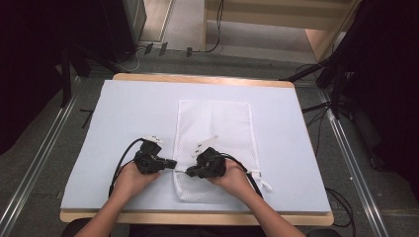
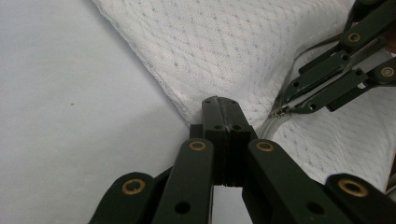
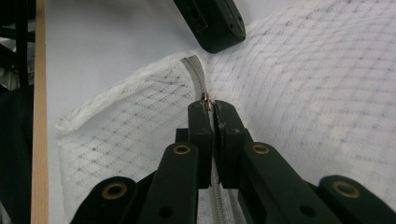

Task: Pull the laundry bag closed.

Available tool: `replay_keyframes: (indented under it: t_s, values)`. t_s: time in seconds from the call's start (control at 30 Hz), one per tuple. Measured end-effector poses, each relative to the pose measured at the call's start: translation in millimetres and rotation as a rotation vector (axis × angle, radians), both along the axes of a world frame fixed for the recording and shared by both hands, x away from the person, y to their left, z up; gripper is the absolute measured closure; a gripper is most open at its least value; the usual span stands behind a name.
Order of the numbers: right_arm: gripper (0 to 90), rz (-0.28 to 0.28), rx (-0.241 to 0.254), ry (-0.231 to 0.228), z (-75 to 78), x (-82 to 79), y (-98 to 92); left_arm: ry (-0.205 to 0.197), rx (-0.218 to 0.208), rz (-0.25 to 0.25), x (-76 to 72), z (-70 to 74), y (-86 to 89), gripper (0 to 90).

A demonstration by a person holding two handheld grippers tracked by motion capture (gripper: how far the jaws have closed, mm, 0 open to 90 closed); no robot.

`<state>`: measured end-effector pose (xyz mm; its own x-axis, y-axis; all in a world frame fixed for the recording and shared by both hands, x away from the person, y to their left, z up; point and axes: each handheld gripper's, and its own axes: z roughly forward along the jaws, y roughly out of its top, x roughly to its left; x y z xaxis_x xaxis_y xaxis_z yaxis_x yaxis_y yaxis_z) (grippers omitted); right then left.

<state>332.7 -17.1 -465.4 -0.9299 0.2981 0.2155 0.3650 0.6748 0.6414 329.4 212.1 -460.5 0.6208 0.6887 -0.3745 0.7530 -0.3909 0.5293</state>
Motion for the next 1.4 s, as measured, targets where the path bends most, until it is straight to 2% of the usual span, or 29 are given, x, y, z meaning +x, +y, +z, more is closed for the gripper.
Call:
replay_keyframes:
  t_s: [0.03,0.17,0.3,0.33,0.47,0.5,0.57,0.67,0.7,0.73,0.8,0.83,0.9,0.93,1.17,1.33,1.4]
  values:
    - [89.0,-0.002,0.005,-0.016,0.1,-0.3,-1.1,0.003,0.001,-0.003,0.4,0.0,0.5,90.0]
    - [89.0,-0.011,0.0,-0.027,0.7,-3.3,-3.5,0.005,0.003,-0.004,0.7,0.1,0.6,90.0]
    - [89.0,-0.014,0.008,-0.018,-0.9,-3.3,-1.5,-0.002,0.013,-0.013,0.6,1.6,-0.6,90.0]
    - [89.0,-0.014,0.008,-0.018,-0.9,-3.3,-1.5,0.008,0.028,-0.001,0.6,4.0,-1.7,90.0]
    - [88.9,-0.008,0.003,-0.046,-0.7,-5.9,2.4,0.009,0.017,-0.013,-5.9,12.3,-3.2,90.0]
    - [88.9,-0.005,0.001,-0.056,-0.7,-6.9,3.9,0.014,-0.025,-0.02,-12.0,17.1,-4.2,90.0]
    - [88.8,-0.008,-0.002,-0.06,-0.3,-8.0,5.0,0.03,-0.038,-0.039,-17.7,17.6,-6.6,90.0]
    - [88.8,-0.001,0.0,-0.084,-0.9,-8.6,7.0,0.092,0.001,-0.059,-18.6,7.3,-10.0,90.0]
    - [88.8,-0.001,-0.002,-0.093,-0.6,-9.7,8.0,0.099,0.018,-0.064,-18.5,3.8,-11.1,90.0]
    - [88.8,0.001,-0.008,-0.104,-0.5,-10.8,8.8,0.103,0.001,-0.061,-19.1,2.1,-11.6,90.0]
    - [88.8,-0.001,-0.015,-0.114,-0.2,-11.9,9.4,0.1,0.0,-0.062,-19.1,1.4,-11.8,90.0]
    - [88.9,0.005,-0.015,-0.115,-0.2,-11.7,9.3,0.083,0.006,-0.074,-19.9,1.0,-11.5,90.0]
    - [88.9,0.003,-0.015,-0.114,-0.1,-11.5,9.0,0.094,-0.005,-0.062,-19.9,0.3,-11.0,90.0]
    - [88.9,0.009,-0.014,-0.108,0.0,-10.6,8.0,0.077,0.004,-0.072,-21.2,0.3,-10.9,90.0]
    - [89.0,0.029,-0.023,-0.115,0.5,-11.6,2.9,0.078,0.004,-0.068,-21.6,0.0,-11.1,90.0]
    - [89.1,0.048,-0.037,-0.155,1.6,-14.8,-3.4,0.079,-0.004,-0.068,-21.5,-0.8,-10.0,90.0]
    - [89.0,0.044,-0.034,-0.149,1.6,-14.7,-7.6,0.078,-0.005,-0.07,-21.5,-0.9,-9.8,90.0]
